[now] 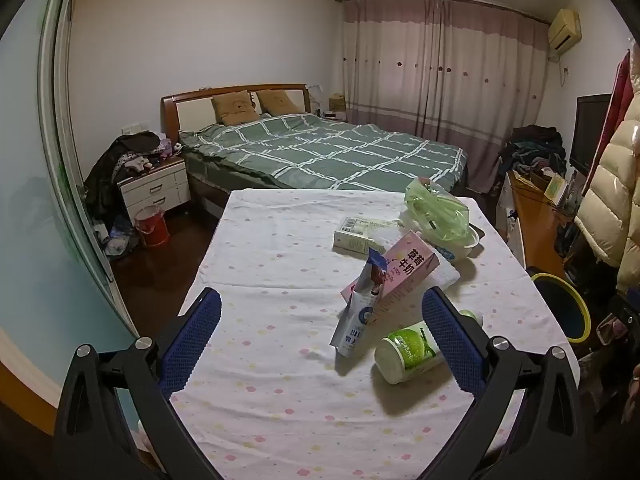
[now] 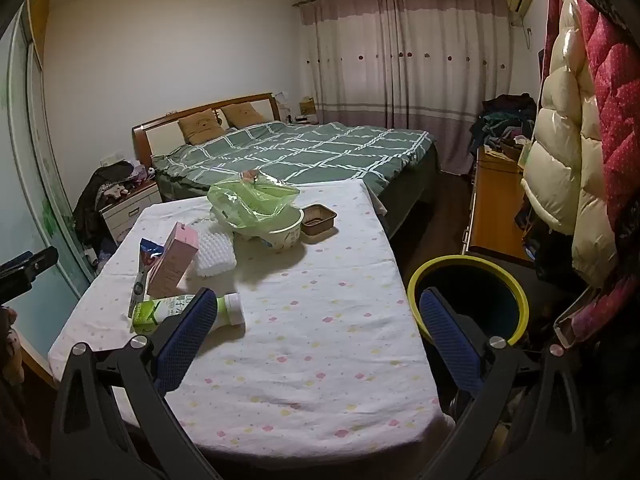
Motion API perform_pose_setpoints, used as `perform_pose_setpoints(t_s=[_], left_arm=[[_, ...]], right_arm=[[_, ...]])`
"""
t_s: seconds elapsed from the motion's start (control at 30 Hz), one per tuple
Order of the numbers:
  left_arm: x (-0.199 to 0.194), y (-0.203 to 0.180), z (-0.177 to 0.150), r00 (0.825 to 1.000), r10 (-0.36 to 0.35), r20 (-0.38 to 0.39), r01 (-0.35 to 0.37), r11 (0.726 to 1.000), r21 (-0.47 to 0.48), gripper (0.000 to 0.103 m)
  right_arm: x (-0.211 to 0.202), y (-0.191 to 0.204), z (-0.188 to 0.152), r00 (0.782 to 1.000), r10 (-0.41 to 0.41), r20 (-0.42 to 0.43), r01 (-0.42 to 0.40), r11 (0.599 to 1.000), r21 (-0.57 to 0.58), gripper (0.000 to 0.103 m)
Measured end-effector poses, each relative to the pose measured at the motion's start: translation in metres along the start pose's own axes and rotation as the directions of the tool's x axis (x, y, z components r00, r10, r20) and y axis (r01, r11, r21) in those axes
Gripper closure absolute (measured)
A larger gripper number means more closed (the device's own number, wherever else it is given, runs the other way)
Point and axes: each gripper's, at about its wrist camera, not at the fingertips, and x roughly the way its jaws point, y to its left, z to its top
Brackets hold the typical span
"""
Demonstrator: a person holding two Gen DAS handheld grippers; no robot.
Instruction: Collect trash
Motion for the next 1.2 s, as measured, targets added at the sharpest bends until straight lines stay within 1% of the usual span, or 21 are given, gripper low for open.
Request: perform_pose_setpoints(t_s=[1.2], left_arm=[[0.0,-0.002,-0.004,1.0,-0.003,-0.002,0.003,1.0,0.005,0.004]], right_arm=[[0.012,-0.005,-0.004,1.0,-0.009,-0.011,0.009,1.0,0.018,0.006]])
